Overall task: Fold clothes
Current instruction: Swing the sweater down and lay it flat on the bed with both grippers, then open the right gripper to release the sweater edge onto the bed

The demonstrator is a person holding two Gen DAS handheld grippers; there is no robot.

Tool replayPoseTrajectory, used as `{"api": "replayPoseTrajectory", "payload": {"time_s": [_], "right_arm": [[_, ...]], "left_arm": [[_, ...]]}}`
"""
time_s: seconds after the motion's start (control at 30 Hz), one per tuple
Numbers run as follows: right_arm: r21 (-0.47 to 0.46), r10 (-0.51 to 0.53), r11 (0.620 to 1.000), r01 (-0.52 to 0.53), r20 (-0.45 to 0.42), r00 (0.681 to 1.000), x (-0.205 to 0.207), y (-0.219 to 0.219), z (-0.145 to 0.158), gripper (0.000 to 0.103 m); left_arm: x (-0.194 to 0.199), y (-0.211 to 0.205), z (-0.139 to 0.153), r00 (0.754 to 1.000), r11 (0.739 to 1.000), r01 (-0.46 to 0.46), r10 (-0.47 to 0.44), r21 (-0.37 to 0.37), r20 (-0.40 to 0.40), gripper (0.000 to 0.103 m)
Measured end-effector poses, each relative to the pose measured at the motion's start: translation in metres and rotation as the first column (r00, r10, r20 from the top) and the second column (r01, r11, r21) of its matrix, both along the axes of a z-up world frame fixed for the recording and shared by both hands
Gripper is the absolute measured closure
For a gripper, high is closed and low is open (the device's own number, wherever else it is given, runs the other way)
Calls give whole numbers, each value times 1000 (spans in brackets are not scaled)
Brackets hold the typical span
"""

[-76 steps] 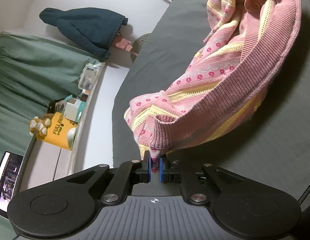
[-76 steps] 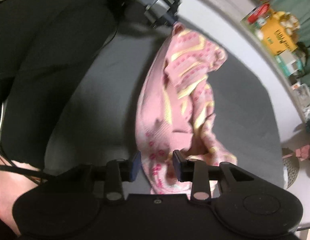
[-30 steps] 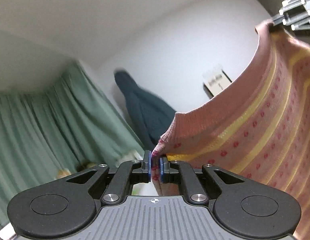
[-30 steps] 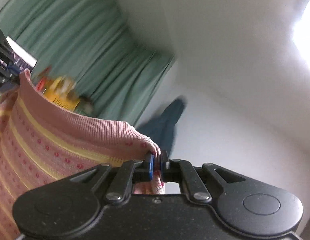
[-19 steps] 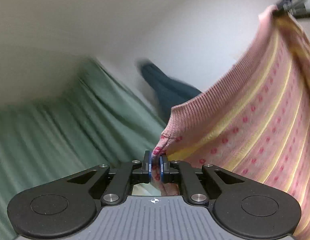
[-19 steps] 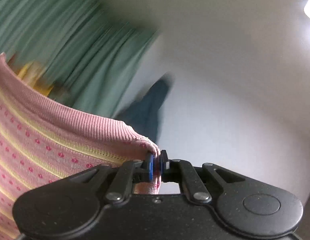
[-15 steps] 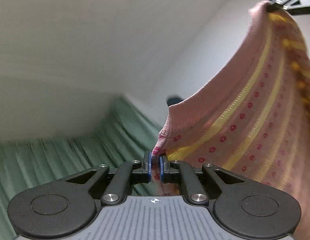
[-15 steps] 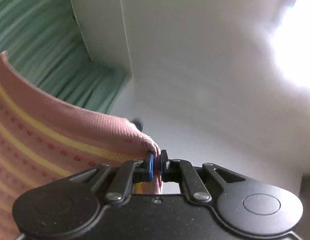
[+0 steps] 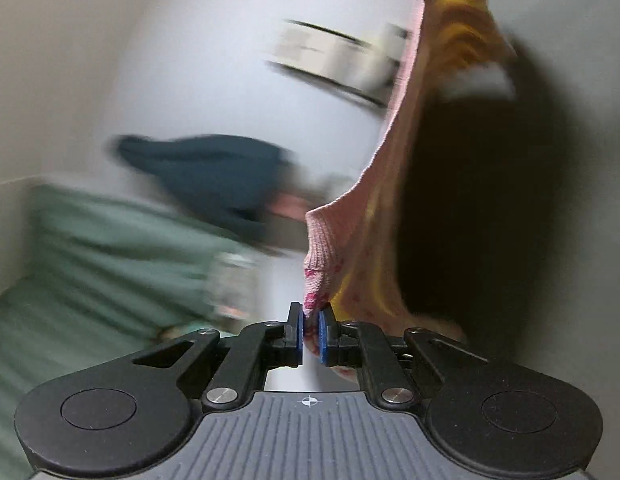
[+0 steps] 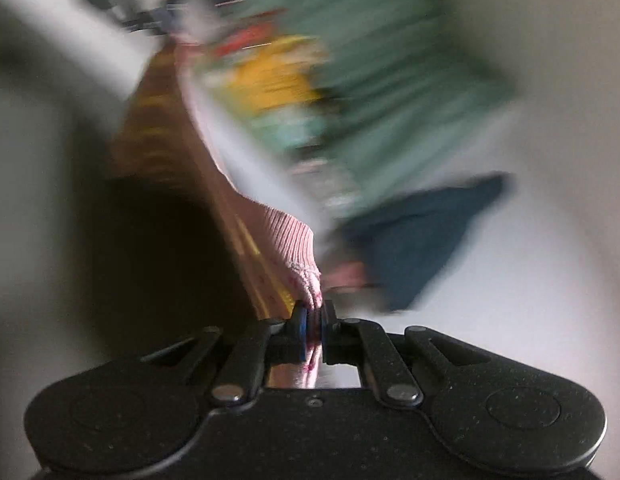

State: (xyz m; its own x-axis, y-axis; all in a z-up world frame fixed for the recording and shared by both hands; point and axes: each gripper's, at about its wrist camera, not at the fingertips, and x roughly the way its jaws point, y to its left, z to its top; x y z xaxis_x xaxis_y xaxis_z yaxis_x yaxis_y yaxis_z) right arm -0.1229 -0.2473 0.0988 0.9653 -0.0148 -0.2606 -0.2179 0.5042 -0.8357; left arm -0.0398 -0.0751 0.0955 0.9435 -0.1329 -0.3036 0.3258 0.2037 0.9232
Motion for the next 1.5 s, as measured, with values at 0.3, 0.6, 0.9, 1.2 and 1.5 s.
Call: {"api": "replayPoseTrajectory", "payload": {"time_s": [0.3, 0.6, 0.9, 1.2, 1.5], "right_arm": [[-185, 276, 904, -384, -432, 858, -32, 36, -105, 96], [114, 182, 983, -143, -642, 744, 10, 8, -95, 80], [573, -252, 471, 670, -640, 726, 52, -154, -49, 64], [631, -213, -99, 770, -769, 603, 85, -208, -107, 87], [696, -522, -274, 664, -688, 505, 25, -212, -87, 99]], "left_arm": [[-25, -6, -107, 920, 961, 145, -43, 237, -391, 95], [-22, 17, -85, 844, 985, 85, 9, 151, -537, 72], [-11, 47, -30, 916, 954, -135, 17, -267, -400, 3], [54, 33, -45, 873, 502, -434, 29, -748, -487, 3], [36, 46, -62, 954, 495, -278, 44, -823, -297, 3]]}}
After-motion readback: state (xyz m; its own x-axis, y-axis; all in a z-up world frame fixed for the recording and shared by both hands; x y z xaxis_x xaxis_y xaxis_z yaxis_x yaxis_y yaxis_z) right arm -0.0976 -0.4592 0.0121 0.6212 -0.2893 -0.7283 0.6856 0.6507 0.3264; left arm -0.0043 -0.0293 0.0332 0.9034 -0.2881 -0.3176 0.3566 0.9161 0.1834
